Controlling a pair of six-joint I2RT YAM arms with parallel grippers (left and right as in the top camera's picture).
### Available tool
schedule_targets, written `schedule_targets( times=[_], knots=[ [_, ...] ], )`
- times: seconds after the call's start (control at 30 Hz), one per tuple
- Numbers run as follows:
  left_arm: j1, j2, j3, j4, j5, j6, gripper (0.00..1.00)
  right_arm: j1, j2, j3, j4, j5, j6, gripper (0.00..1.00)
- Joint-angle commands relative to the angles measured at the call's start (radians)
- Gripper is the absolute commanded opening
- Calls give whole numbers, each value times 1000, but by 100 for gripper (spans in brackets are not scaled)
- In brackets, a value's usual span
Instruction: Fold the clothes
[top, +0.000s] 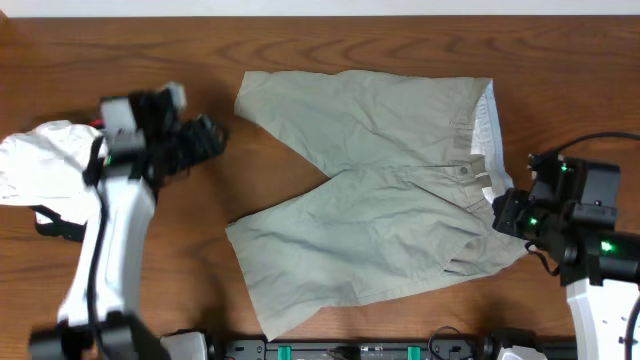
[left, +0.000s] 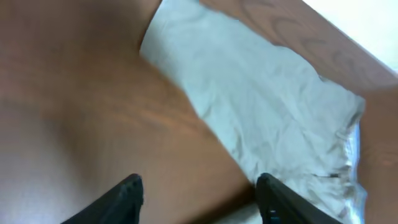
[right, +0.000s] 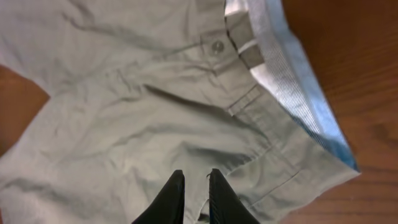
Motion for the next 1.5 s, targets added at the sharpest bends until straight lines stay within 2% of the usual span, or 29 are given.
schedule_targets(
  times=[0.0, 0.1, 0.37, 0.6, 1.03, 1.1, 1.2, 1.23, 1.27, 1.3, 1.47],
  knots=[
    [-30, 140, 125, -1, -57, 84, 63, 8, 20, 6, -14, -5, -34, 14],
    [-35, 269, 198, 11, -53, 85, 63, 8, 34, 6, -25, 23, -48, 15],
    [-39, 475, 206, 152, -53, 69, 63, 8, 39, 6, -28, 37, -48, 15],
    [-50, 571, 206, 288, -53, 66, 67, 8, 39, 6, -51, 37, -48, 16],
    [-116, 648, 206, 395, -61, 31, 67, 8, 39, 6, -62, 37, -47, 16],
    [-117, 649, 206, 396, -61, 31, 57, 8, 39, 6, -66, 38, -47, 16],
    [-117, 649, 206, 393, -59, 31, 22, 8, 39, 6, -66, 39, -47, 16],
    [-117, 649, 206, 393, -55, 30, 19, 8, 39, 6, -66, 40, -47, 16],
    [-117, 648, 206, 390, -55, 13, 9, 8, 39, 6, -66, 41, -47, 16],
    [-117, 644, 206, 384, -52, -9, 6, 8, 39, 6, -67, 41, -47, 16],
    [-117, 562, 206, 295, -27, -76, 6, 8, 39, 6, -74, 57, -47, 16]
  ],
)
